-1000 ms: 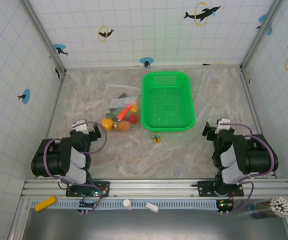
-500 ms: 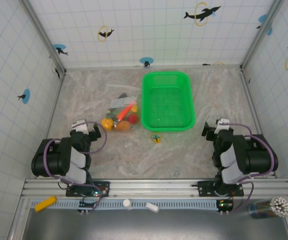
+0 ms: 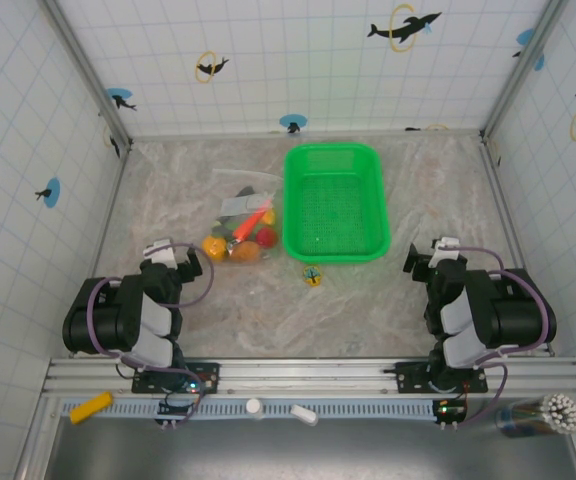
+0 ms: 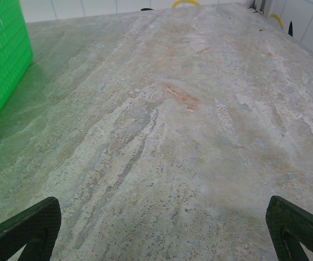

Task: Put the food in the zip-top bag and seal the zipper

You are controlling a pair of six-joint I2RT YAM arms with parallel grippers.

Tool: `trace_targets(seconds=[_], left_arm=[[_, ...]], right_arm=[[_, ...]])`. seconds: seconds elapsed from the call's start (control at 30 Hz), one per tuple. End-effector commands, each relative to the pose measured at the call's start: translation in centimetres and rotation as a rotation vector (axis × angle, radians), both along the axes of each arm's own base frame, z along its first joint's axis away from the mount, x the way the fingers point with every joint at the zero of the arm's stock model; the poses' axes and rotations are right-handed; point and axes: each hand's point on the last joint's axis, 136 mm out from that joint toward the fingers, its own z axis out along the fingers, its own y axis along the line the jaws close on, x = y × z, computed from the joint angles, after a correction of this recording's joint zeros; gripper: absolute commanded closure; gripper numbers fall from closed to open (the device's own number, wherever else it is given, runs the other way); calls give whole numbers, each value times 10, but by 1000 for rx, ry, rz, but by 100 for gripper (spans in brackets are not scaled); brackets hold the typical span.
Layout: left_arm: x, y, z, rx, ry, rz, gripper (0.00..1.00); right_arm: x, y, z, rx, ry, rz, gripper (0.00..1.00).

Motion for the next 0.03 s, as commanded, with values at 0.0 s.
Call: trace_targets(seconds=[0.0], left_arm=[[0, -3, 1, 10, -3, -22, 2]], right_arm=[[-2, -2, 1, -2, -5, -3, 0]])
